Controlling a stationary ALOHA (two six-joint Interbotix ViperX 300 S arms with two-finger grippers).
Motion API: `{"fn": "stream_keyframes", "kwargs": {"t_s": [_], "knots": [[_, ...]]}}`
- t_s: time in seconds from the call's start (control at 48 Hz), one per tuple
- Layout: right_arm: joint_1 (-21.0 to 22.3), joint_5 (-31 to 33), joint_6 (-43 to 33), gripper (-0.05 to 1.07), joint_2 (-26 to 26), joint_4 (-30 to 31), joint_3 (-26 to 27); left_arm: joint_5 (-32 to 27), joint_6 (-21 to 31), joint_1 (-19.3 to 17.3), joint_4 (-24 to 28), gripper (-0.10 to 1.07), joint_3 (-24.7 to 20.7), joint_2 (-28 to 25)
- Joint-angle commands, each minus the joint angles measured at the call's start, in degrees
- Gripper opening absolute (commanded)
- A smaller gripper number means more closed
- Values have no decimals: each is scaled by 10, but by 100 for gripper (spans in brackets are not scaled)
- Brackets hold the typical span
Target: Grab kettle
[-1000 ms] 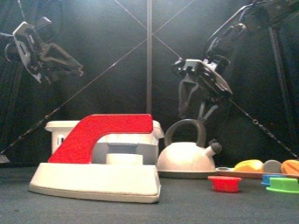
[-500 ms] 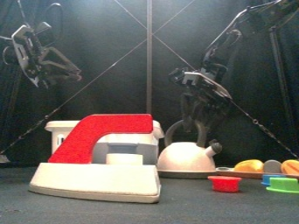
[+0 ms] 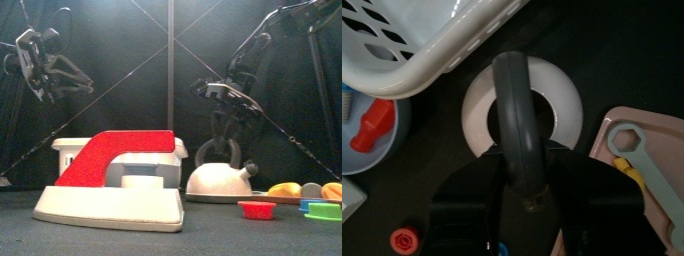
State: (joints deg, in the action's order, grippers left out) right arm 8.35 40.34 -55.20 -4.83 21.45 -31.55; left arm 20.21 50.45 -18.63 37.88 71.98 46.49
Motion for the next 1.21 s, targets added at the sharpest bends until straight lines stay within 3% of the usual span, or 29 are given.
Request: {"fn": "stream_keyframes", "kwargs": {"t_s": [0.0,0.25,1.188], "knots": [[-4,16,1,57,-31,3,23,4,-1,1,-2,65,-6,-2],[-18,18,0,54,-57,0,28,3,-1,1,-4,65,-5,-1],[-33,-14,2,54,-58,-7,33,2,-1,1,-4,65,-3,-1]]}}
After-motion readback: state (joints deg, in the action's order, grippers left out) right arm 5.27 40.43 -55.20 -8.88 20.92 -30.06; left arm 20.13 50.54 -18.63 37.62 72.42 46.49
